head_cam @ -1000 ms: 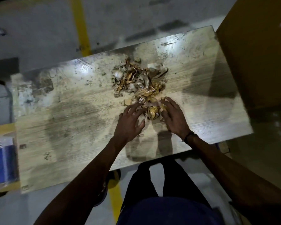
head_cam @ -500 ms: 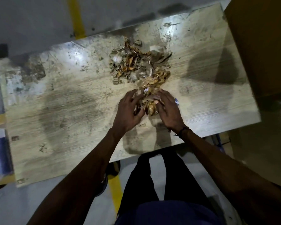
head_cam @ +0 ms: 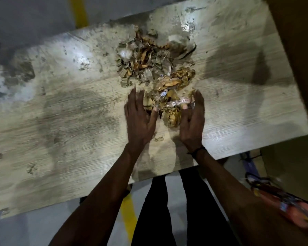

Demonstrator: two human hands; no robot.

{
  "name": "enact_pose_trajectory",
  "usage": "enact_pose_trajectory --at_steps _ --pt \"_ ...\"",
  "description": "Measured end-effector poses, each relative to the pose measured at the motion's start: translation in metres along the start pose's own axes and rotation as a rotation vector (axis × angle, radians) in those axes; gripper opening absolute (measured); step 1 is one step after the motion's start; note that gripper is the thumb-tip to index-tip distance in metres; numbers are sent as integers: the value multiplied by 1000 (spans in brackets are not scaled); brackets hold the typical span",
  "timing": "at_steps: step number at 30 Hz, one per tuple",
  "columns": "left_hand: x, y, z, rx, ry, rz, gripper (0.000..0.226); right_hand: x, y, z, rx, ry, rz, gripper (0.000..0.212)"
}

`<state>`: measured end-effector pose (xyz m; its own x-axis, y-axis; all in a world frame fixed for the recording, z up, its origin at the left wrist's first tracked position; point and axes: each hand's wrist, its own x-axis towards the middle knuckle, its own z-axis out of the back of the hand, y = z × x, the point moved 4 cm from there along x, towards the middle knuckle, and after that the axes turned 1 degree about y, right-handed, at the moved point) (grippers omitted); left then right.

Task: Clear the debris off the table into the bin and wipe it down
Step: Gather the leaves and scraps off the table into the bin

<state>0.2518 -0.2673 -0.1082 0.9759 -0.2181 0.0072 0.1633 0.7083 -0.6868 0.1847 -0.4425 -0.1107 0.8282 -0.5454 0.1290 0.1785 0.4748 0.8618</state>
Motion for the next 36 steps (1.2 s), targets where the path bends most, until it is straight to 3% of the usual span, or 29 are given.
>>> enact_pose_trajectory --at_steps 5,11,17,24,28,33,36 --pt "34 -10 -10 -39 32 -134 65 6 7 -18 62 -94 -74 60" --pt "41 -22 -29 -131 110 -288 50 19 15 -30 104 -50 -4 55" --pt "20 -38 -39 -437 -4 -17 38 25 20 -41 237 -13 -76 43" --pt "13 -48 -46 -871 -140 357 22 25 32 -42 577 75 -339 31" --pt "9 -58 -37 -926 -169 436 14 23 40 -37 617 47 -428 30" --pt "6 -74 -10 -1032 -206 445 34 18 66 -29 695 57 -459 28" --pt "4 -90 17 -1046 -232 422 33 17 93 -21 726 87 -449 28"
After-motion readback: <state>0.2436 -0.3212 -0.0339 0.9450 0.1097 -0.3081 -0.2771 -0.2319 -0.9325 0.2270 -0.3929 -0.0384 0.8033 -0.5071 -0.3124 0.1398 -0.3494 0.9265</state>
